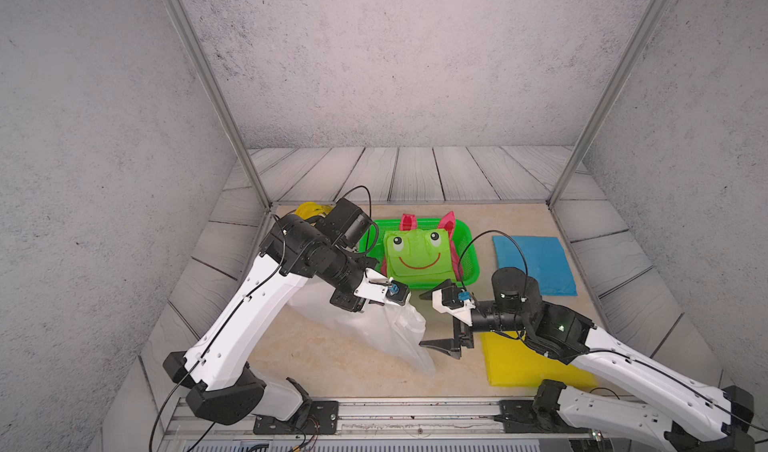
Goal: Put the folded raincoat in the basket
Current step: Place the raincoat in the basket.
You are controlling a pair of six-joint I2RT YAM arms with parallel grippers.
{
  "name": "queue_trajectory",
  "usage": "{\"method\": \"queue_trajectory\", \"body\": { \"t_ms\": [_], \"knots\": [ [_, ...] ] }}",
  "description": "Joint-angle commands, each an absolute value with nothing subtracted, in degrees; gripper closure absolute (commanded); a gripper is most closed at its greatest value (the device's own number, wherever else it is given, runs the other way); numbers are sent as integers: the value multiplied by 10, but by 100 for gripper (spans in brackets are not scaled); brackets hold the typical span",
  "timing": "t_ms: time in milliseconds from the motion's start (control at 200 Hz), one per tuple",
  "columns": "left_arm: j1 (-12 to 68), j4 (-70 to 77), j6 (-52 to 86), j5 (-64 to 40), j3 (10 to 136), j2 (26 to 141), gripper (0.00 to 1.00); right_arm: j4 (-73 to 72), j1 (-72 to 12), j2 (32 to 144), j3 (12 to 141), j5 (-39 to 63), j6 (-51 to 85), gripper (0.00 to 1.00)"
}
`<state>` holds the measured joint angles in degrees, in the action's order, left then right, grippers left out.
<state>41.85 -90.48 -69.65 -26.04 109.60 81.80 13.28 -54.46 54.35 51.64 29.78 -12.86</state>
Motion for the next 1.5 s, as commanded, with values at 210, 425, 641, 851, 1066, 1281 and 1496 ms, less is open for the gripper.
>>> {"method": "queue_trajectory", "body": {
  "t_ms": [210, 425, 641, 851, 1066, 1281, 1496],
  "knots": [
    [414, -867, -636, -233, 1081, 823, 100, 82, -554, 523, 482, 282, -131, 0],
    [401, -847, -584, -220, 1086, 838, 100, 75, -554, 527, 479, 252, -131, 0],
    [401, -873, -624, -301, 1078, 820, 100, -1, -554, 583, 496, 114, -157, 0],
    [401, -903, -668, -327, 1069, 819, 100, -5, -554, 627, 526, 89, -169, 0],
    [401, -953, -700, -399, 1095, 821, 100, -62, -554, 627, 506, 217, -182, 3],
    [401, -994, -722, -430, 1121, 821, 100, -55, -552, 605, 502, 300, -205, 51],
    [397, -1020, -729, -482, 1144, 817, 90, 5, -546, 625, 546, 345, -189, 100]
  ]
}}
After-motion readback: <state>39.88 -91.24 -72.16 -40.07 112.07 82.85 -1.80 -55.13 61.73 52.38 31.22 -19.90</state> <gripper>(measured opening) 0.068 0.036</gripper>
